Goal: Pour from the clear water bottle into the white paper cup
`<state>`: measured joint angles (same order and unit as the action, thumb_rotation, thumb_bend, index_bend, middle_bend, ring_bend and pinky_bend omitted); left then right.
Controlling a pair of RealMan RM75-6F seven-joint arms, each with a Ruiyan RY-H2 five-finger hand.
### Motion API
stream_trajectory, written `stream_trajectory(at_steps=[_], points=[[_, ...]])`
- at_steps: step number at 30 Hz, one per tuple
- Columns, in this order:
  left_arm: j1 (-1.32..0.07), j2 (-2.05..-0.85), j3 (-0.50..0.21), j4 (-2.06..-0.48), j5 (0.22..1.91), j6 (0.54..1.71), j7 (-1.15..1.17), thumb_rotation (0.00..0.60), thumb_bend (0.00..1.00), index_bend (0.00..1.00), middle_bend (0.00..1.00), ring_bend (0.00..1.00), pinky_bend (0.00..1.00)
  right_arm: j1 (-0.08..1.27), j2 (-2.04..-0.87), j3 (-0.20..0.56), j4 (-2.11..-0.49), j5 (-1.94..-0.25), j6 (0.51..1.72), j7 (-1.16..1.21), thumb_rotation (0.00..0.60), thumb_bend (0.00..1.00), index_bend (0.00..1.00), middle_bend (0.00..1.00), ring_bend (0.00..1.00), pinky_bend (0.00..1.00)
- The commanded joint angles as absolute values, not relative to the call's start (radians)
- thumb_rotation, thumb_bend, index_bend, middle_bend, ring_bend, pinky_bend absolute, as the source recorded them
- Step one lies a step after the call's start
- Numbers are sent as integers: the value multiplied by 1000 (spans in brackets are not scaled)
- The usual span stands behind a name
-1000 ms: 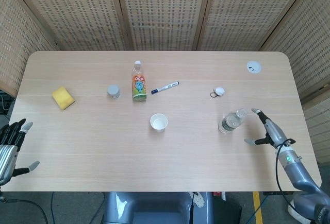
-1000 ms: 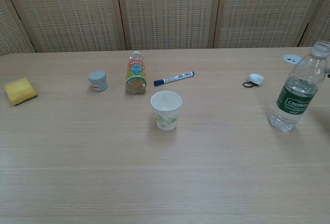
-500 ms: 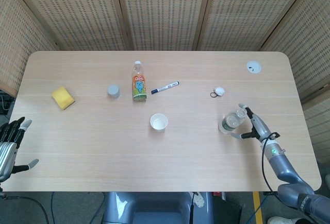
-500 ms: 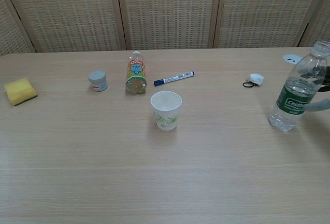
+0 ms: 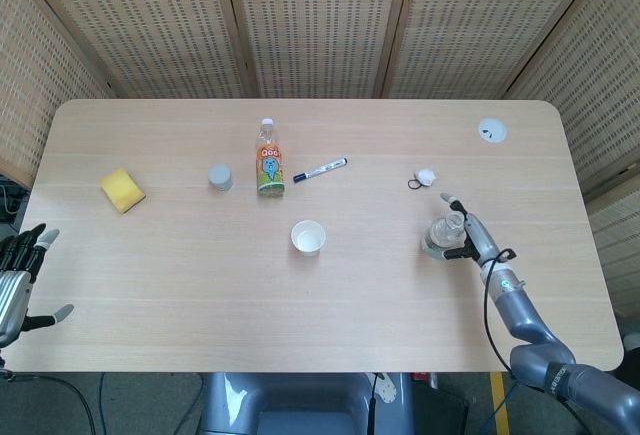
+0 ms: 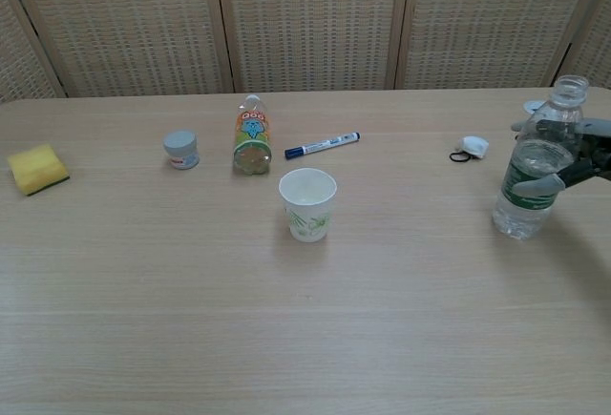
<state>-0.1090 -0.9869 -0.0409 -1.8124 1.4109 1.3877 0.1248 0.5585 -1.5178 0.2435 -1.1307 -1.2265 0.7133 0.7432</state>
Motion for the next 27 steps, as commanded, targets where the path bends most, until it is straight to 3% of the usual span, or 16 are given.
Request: stream_trajectory(at_steps=[1, 3, 6, 9, 14, 17, 22, 27], points=[[-113, -990, -44, -1808, 1402, 1383, 126, 600, 52, 0, 0, 0, 0, 567, -1546, 259, -1106, -1203, 706, 756, 600, 0, 0, 0, 0, 0], [-116, -993, -46, -1806, 1396, 1379, 129, 600, 52, 0, 0, 0, 0, 568, -1571, 275, -1080, -1179, 711, 762, 600, 0, 49, 50, 0, 0], [-119, -996, -47, -1804, 1389, 1375, 134, 600, 52, 0, 0, 0, 0, 568, -1586, 284, -1064, -1169, 705, 780, 600, 0, 253, 255, 45, 24], [-124, -1001, -47, -1803, 1380, 1365, 144, 600, 52, 0, 0, 0, 0, 572, -1592, 281, -1046, -1186, 690, 807, 600, 14, 381, 402, 216, 167], [-128, -1005, -47, -1802, 1374, 1362, 152, 600, 52, 0, 0, 0, 0, 570, -1605, 281, -1027, -1222, 711, 847, 600, 329, 495, 546, 406, 361], [-129, -1006, -47, -1803, 1371, 1360, 154, 600, 52, 0, 0, 0, 0, 565, -1603, 281, -1039, -1258, 769, 842, 600, 436, 520, 583, 475, 460], [-131, -1003, -44, -1808, 1374, 1358, 150, 600, 52, 0, 0, 0, 0, 576, -1559, 275, -1131, -1315, 860, 696, 600, 455, 526, 600, 513, 540], [-127, -995, -43, -1813, 1383, 1369, 136, 600, 52, 0, 0, 0, 0, 610, -1513, 280, -1226, -1295, 870, 449, 600, 479, 526, 600, 524, 566]])
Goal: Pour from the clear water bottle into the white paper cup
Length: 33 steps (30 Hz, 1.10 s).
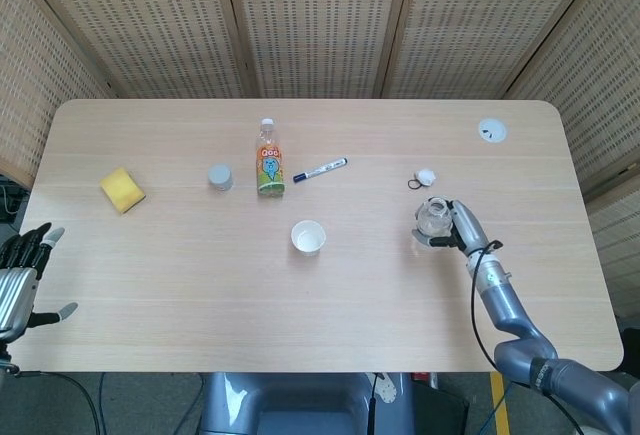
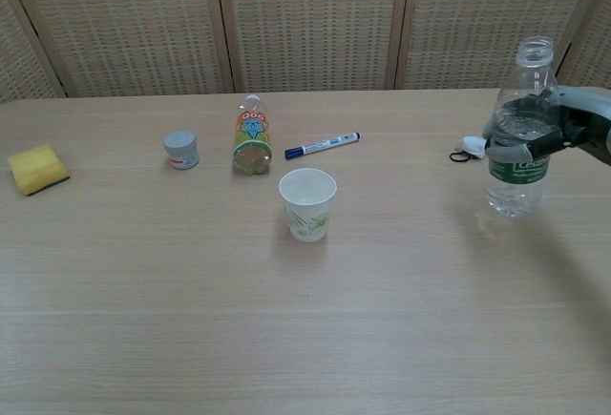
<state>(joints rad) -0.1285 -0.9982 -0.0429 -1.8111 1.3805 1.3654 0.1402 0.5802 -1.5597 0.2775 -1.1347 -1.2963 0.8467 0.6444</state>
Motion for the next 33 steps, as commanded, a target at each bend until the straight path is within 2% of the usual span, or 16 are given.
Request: stream_trajectory(at_steps=[1, 7, 11, 15, 25, 33], points=[[-126, -993, -42, -1813, 1385, 1370, 132, 600, 52, 0, 0, 0, 0, 620, -1504, 284, -1247, -1278, 862, 392, 600, 501, 526, 600, 524, 566], [-125, -983, -41, -1812, 1391, 1372, 111, 600, 54, 0, 0, 0, 0, 690, -1453, 299, -1362, -1123, 793, 67, 600, 550, 526, 600, 524, 567], [-125, -975, -44, -1810, 1389, 1372, 92, 600, 54, 0, 0, 0, 0, 740, -1451, 296, -1426, -1013, 809, -158, 600, 558, 526, 600, 524, 572], [-123, -964, -48, -1809, 1386, 1374, 67, 600, 54, 0, 0, 0, 0, 799, -1465, 288, -1483, -857, 843, -370, 600, 558, 526, 600, 524, 576], [-112, -938, -46, -1822, 1392, 1388, 34, 600, 55, 0, 0, 0, 0, 902, -1517, 263, -1524, -557, 970, -675, 600, 559, 526, 600, 527, 578], [-117, -935, -45, -1821, 1390, 1377, 29, 600, 55, 0, 0, 0, 0, 970, -1558, 258, -1554, -428, 1092, -843, 600, 563, 526, 600, 533, 578]])
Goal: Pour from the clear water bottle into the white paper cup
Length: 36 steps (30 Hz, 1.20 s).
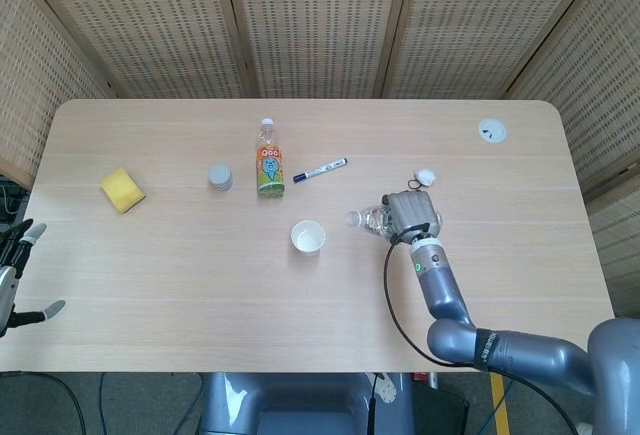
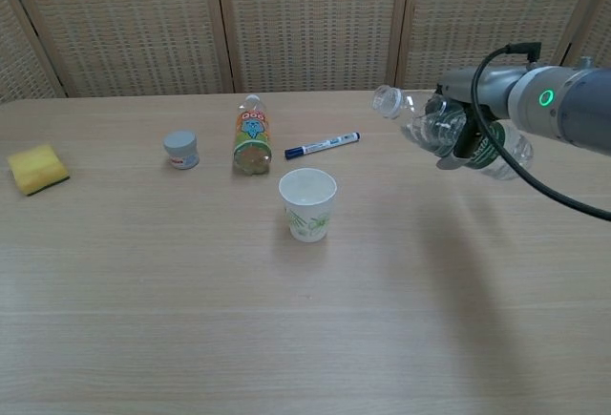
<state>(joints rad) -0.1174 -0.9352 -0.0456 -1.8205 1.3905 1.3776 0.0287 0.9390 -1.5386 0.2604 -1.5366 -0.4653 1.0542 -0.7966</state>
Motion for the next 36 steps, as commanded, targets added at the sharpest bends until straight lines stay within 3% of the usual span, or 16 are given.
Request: stream_trajectory(at_steps=[1, 18, 36], points=[[-118, -936, -45, -1820, 1390, 1377, 29, 600, 54, 0, 0, 0, 0, 978, -1562, 258, -1556, -418, 1101, -858, 600, 563, 526, 600, 533, 577], [-125, -945, -44, -1813, 1377, 1361, 43, 600, 54, 0, 0, 0, 0, 1073, -1706, 257, -1497, -329, 1251, -1057, 600, 563, 526, 601, 533, 578], [-136, -947, -46, -1809, 1361, 1341, 42, 600, 54, 0, 0, 0, 0, 1080, -1757, 255, -1431, -327, 1292, -1156, 600, 563, 526, 601, 536, 578]])
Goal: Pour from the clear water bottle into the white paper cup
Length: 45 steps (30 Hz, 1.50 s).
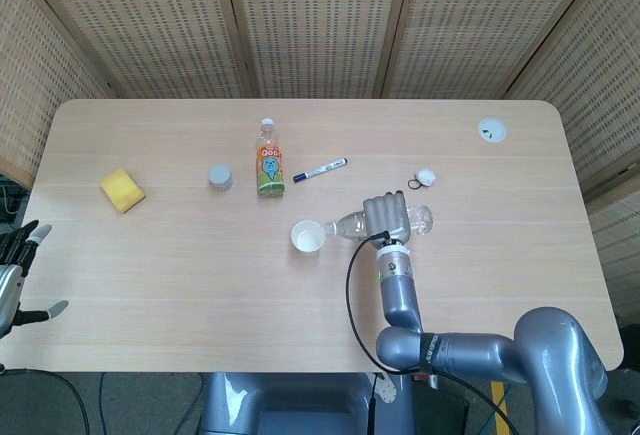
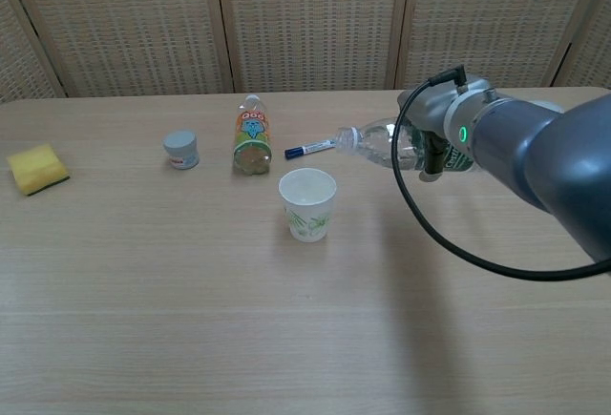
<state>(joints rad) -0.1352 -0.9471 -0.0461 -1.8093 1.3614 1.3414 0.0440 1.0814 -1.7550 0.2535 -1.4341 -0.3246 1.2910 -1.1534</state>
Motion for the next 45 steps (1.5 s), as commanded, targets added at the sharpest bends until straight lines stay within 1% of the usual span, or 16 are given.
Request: stream_trajectory(at_steps=[1, 13, 21, 45], points=[[-136, -947, -46, -1808, 1361, 1340, 41, 600, 54, 0, 0, 0, 0, 1079, -1757, 254, -1428, -330, 1292, -1159, 600, 563, 526, 601, 536, 578], [-138, -945, -45, -1809, 1358, 1336, 37, 600, 54, 0, 0, 0, 0, 1072, -1761, 238, -1409, -368, 1316, -1215, 600, 563, 526, 601, 536, 577], [-138, -945, -45, -1808, 1359, 1336, 37, 600, 54, 0, 0, 0, 0, 1066, -1766, 261, -1414, -357, 1322, -1231, 600, 563, 526, 602, 536, 577], [-140, -945, -45, -1807, 1354, 1335, 36, 600, 54, 0, 0, 0, 0, 1069, -1800, 296, -1391, -339, 1369, -1320, 600, 562, 526, 604, 541, 578]])
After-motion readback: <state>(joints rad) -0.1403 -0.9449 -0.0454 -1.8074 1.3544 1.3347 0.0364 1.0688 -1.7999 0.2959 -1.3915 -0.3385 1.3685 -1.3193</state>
